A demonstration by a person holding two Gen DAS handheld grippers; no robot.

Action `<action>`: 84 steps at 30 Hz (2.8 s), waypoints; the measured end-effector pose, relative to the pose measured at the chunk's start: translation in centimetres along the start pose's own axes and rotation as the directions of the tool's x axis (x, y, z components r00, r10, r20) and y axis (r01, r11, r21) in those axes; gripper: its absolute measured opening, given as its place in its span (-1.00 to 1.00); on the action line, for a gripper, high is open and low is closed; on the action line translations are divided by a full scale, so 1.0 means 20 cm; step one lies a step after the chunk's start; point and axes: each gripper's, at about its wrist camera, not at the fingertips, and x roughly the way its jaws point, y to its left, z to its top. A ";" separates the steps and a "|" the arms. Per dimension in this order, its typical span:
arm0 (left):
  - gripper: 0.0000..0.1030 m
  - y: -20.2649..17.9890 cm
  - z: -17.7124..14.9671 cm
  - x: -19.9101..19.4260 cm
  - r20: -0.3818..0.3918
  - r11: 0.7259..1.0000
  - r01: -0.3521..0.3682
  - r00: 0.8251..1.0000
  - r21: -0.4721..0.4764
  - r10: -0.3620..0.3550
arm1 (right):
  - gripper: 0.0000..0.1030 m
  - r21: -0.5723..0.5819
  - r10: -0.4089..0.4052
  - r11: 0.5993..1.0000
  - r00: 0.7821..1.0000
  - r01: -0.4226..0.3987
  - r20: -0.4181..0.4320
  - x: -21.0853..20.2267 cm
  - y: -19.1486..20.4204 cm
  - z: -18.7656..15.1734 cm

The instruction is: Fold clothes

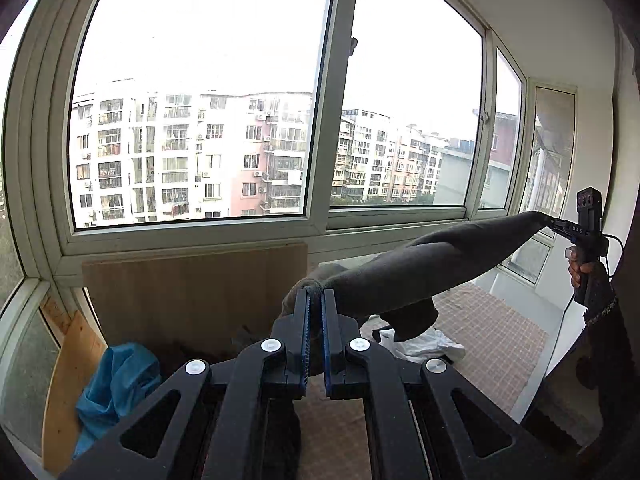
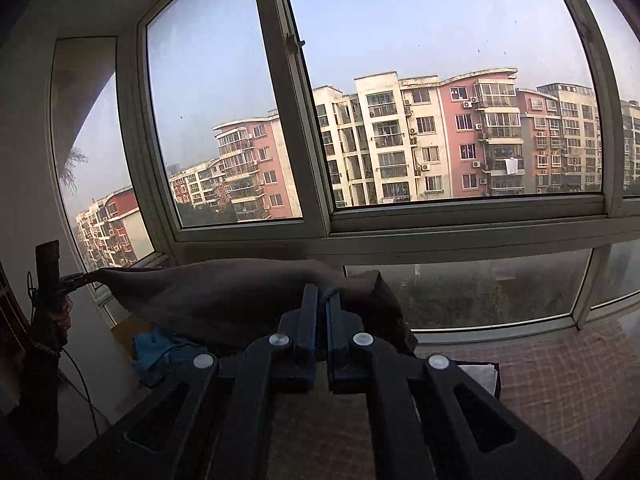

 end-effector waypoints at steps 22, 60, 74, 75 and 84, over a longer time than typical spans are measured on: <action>-0.92 -0.07 -2.47 0.49 -0.694 0.919 -0.030 0.665 -0.393 -0.275 | -0.93 0.299 0.036 0.922 0.715 0.246 -0.698 0.45 -0.55 -2.17; -0.72 -0.18 -2.21 0.47 -0.712 0.968 -0.079 0.692 -0.238 -0.118 | -0.47 -0.023 -0.010 1.000 0.679 -0.010 -0.734 0.78 -0.33 -1.83; -0.82 -0.35 -2.34 1.08 -0.710 0.906 -0.269 0.703 -0.328 -0.049 | -0.47 -0.041 0.086 0.977 0.557 -0.211 -0.826 1.18 -0.49 -1.85; -0.81 -0.31 -2.32 1.05 -0.727 0.894 -0.310 0.686 -0.324 -0.026 | -0.47 -0.003 0.121 0.979 0.590 -0.205 -0.799 1.20 -0.50 -1.77; -0.06 0.06 -1.49 1.31 -0.540 0.948 -0.266 0.831 -0.176 0.132 | -0.22 0.071 0.191 0.978 0.698 -0.198 -0.690 1.70 -0.36 -1.51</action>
